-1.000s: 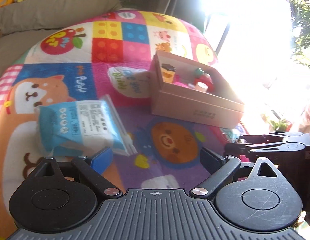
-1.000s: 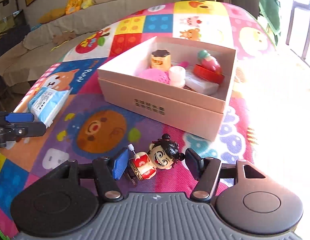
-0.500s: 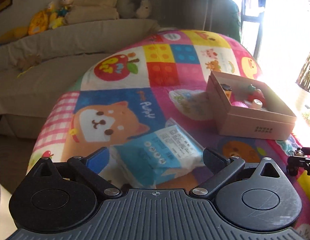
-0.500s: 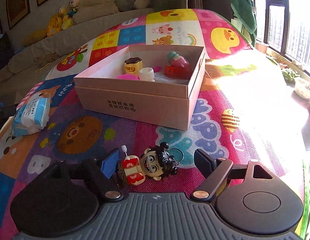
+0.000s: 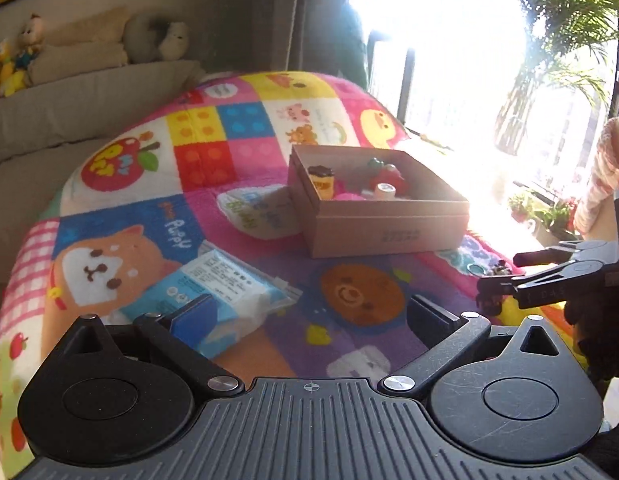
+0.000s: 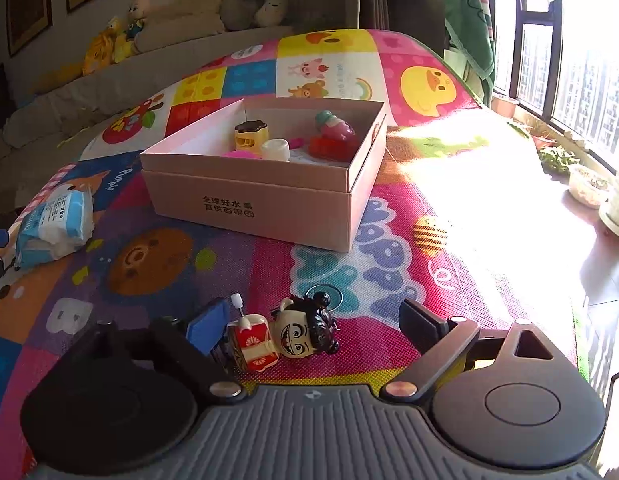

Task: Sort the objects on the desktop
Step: 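Grasp the blue wipes pack with the left tool while the right tool holds the figure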

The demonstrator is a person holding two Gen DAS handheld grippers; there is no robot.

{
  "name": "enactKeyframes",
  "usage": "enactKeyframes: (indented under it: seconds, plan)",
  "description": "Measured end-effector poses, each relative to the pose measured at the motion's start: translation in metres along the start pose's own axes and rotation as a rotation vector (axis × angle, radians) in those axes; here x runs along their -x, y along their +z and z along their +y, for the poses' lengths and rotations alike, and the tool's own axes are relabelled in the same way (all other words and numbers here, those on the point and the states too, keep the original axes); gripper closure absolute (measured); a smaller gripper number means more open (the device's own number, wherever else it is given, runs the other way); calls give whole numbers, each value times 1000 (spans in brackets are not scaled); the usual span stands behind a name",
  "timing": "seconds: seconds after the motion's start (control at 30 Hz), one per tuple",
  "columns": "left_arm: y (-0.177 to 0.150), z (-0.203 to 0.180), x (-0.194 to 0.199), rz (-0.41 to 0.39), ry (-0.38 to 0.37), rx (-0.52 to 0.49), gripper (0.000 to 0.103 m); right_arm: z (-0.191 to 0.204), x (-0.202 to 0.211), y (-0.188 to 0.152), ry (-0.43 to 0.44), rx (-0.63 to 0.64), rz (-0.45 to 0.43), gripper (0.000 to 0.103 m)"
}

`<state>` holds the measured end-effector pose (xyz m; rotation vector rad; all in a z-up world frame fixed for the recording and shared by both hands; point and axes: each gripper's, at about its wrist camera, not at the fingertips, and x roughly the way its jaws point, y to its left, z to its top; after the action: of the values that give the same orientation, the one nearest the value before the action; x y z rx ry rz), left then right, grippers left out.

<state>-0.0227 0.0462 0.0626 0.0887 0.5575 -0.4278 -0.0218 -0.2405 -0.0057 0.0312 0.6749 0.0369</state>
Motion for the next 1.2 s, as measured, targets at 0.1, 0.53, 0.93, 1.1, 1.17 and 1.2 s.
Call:
enactKeyframes:
  seconds: [0.1,0.53,0.93,1.1,1.17,1.2]
  plan:
    - [12,22,-23,13,149,7,0,2,2,-1,6,-1,2,8]
    - [-5,46,-58,171,-128,134,0,11,17,-2,8,75,-7,5]
    - [6,0,-42,168,-84,124,0,33,-1,6,81,80,34,11]
    - [15,4,-79,219,-21,181,0,30,-4,3,61,70,35,11]
    - [21,8,-94,218,1,199,0,28,-4,-2,36,81,22,11]
    - [25,10,-102,224,16,205,0,27,-5,-4,28,80,25,11]
